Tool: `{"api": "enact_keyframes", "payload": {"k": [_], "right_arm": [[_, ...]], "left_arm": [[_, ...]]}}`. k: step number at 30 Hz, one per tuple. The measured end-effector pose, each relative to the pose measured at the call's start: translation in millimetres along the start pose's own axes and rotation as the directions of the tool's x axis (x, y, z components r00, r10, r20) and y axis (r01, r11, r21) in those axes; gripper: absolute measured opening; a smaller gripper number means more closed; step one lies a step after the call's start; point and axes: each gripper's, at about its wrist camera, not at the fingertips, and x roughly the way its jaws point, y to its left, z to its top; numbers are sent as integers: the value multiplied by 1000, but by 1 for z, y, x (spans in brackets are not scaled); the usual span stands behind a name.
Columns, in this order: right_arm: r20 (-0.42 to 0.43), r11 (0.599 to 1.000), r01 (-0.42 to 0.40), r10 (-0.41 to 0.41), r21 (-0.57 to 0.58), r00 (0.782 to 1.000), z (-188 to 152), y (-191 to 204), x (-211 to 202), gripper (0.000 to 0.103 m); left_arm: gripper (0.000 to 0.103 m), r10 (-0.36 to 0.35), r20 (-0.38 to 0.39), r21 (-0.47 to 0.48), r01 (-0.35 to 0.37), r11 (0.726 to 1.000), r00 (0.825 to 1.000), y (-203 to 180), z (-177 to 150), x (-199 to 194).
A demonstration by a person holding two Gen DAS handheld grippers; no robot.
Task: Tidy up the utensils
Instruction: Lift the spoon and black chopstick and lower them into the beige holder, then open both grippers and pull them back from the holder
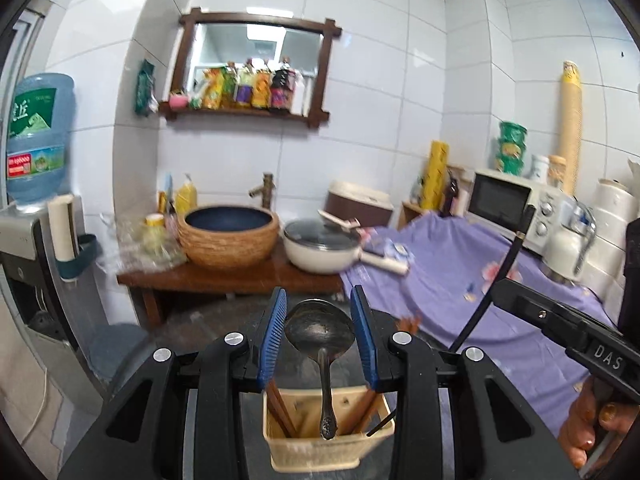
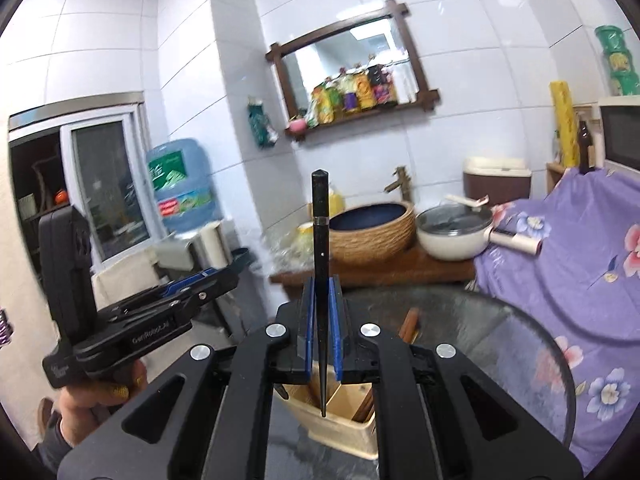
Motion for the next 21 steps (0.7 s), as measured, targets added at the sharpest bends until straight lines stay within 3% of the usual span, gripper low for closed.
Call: {"api": "enact_keyframes", "payload": {"k": [4, 9, 21], "right_arm": [[20, 998, 59, -59, -17, 998, 0, -2, 20, 8], [-27, 995, 98, -99, -33, 995, -26, -10, 50, 8], [-156, 994, 103, -105, -21, 982, -90, -28, 89, 8]], "left_arm": [[33, 20, -9, -19, -21, 1000, 1000, 4, -7, 25], [32, 37, -73, -40, -40, 998, 997, 12, -33, 57], [32, 42, -176, -46, -51, 998, 983, 16, -93, 82]]}}
